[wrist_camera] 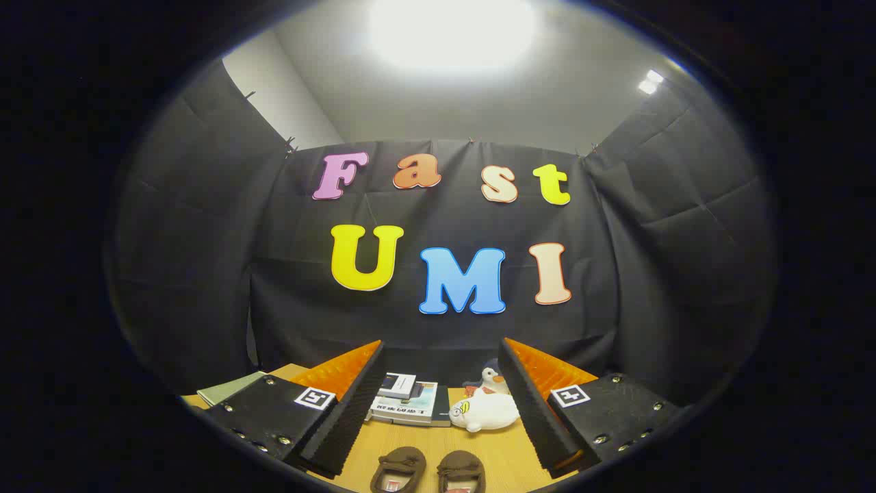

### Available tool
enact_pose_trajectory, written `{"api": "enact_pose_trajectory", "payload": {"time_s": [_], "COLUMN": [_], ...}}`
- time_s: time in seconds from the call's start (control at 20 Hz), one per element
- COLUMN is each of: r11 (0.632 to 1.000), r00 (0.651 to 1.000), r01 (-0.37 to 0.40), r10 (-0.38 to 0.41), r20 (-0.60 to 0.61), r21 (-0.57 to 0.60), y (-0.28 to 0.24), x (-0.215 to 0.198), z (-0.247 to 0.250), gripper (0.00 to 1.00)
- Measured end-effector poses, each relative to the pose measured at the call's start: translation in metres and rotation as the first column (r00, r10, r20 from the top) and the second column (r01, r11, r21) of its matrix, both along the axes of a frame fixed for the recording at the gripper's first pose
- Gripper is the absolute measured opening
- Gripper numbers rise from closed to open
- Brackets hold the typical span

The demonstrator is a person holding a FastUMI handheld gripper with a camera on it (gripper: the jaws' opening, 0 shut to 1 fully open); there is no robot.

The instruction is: Open the storage box then place both shoes into the box .Put the left shoe in first, then the right shoe, with the right side of both shoes facing outward in a uniform manner.

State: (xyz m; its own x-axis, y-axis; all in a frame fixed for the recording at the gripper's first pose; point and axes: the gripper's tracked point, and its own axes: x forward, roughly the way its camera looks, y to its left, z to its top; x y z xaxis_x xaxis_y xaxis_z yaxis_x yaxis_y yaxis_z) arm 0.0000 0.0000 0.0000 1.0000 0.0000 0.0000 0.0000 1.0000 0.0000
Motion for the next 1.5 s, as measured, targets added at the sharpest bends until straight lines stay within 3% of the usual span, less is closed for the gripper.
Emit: {"api": "enact_pose_trajectory", "payload": {"time_s": [1.5], "r11": [0.999], "r00": [0.999], "r01": [-0.023], "r10": [0.024], "r20": [-0.022], "r21": [0.035], "y": [0.021], "x": [-0.007], "z": [-0.012], "gripper": [0.99]}}
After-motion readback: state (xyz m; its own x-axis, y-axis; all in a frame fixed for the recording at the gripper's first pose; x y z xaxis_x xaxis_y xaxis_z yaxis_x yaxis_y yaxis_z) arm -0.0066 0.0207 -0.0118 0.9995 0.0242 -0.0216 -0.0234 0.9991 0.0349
